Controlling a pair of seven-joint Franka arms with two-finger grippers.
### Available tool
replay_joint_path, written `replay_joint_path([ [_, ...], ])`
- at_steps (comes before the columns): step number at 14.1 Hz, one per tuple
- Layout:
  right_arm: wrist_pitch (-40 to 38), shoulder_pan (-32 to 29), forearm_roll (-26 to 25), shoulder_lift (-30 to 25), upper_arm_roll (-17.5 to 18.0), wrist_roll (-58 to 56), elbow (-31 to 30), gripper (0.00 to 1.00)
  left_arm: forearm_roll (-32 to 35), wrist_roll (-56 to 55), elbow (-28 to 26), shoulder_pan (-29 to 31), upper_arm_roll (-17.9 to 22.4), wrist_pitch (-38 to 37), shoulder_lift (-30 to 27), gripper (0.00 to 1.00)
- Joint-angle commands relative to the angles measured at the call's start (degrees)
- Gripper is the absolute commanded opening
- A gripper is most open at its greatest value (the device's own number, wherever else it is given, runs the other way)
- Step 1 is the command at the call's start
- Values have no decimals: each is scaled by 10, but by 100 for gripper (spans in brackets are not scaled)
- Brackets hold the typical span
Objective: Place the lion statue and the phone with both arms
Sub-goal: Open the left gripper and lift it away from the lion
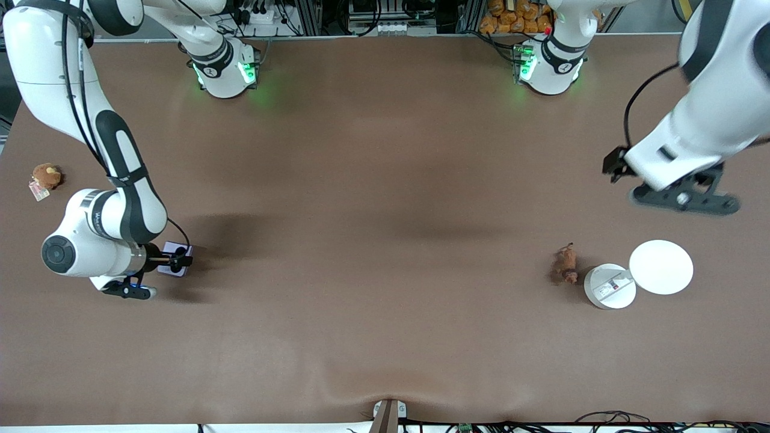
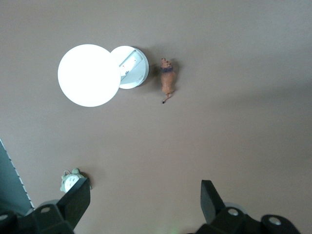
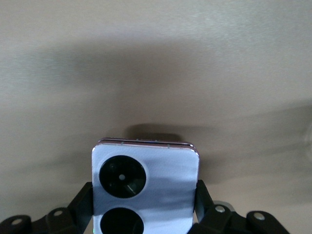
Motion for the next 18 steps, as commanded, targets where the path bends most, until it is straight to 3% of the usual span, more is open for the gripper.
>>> replay_joint_path([
  [1,19,-3,-7,-21,12,-2,-33,0,-49,0,-5,30,2,-11,-51,100],
  [7,21,-2,-8,-20,11,-20,-34,0,-76,-2,-6,41,19,-12,-96,100],
  [9,27,-9,-9,-20,11,-44,-34,0,-104,-1,-8,22,62,-16,-102,100],
  [12,35,-17,-9,-17,11,-60,-34,0,-111,-4,-11,-83,178,-35,-109,100],
  [14,36,-17,-9,-17,11,-60,-34,0,-115,-22,-18,-100,193,-41,-117,100],
  [16,38,-20,-9,-14,11,-60,-34,14,-116,-51,-27,-103,193,-40,-124,100],
  [18,41,-21,-9,-13,11,-61,-34,20,-116,-52,-32,-103,193,-39,-127,100],
])
